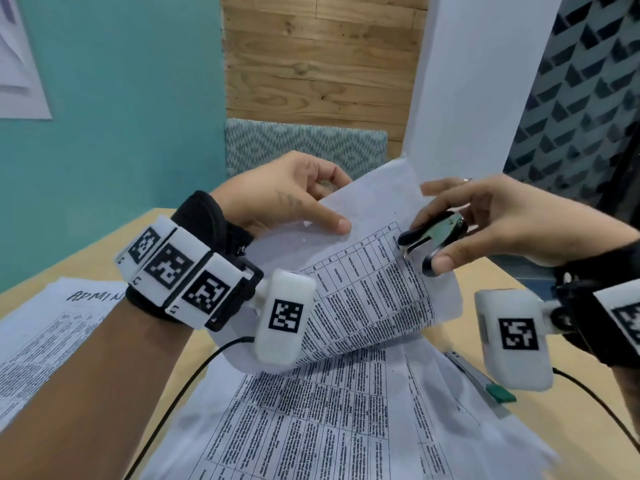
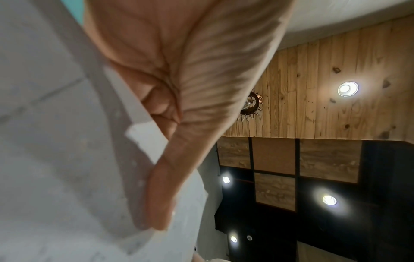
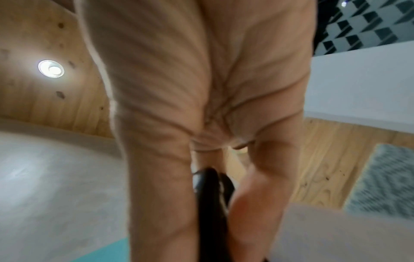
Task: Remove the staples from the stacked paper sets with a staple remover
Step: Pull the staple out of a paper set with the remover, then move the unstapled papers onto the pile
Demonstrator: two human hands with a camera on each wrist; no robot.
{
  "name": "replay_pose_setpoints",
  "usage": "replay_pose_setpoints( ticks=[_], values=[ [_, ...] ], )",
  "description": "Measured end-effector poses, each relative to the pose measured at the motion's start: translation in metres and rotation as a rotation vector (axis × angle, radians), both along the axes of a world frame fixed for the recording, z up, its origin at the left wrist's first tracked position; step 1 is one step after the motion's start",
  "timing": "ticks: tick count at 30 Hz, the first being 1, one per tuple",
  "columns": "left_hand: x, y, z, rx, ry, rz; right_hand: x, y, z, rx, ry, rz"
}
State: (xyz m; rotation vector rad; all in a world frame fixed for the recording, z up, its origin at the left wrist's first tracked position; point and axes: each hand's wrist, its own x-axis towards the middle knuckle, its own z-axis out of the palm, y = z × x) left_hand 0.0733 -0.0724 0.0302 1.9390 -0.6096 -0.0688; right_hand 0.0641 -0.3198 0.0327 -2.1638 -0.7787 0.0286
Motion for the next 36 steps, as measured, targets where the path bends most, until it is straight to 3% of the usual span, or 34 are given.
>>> replay_pose_setpoints(
  ticks=[5, 11, 15, 17, 19, 23, 28, 36],
  values=[
    [-0.007, -0.002, 0.007, 0.061, -0.090, 0.002, 0.002, 0.002, -0.003, 0.072, 0.182, 0.162],
    [-0.019, -0.005, 0.010, 0.187, -0.269, 0.035, 0.002, -0.001, -0.001, 0.073, 0.140, 0.167],
    [-0.023, 0.029, 0.009, 0.325, -0.326, 0.105, -0.001, -0.003, 0.005, 0.147, 0.039, 0.120],
    [-0.021, 0.056, 0.005, 0.230, -0.328, 0.196, -0.001, -0.007, 0.008, 0.226, -0.033, 0.056],
    [-0.015, 0.075, -0.004, 0.025, -0.279, 0.284, 0.000, -0.010, 0.010, 0.317, -0.091, 0.002],
    [-0.003, 0.066, -0.037, -0.285, -0.181, 0.310, 0.000, -0.013, 0.012, 0.435, -0.128, -0.033],
    [0.011, 0.030, -0.049, -0.639, -0.359, 0.389, -0.001, -0.010, 0.011, 0.451, -0.121, -0.051],
    [0.018, 0.051, -0.013, -0.617, -0.537, 0.360, -0.002, -0.015, 0.014, 0.477, -0.116, -0.077]
  ],
)
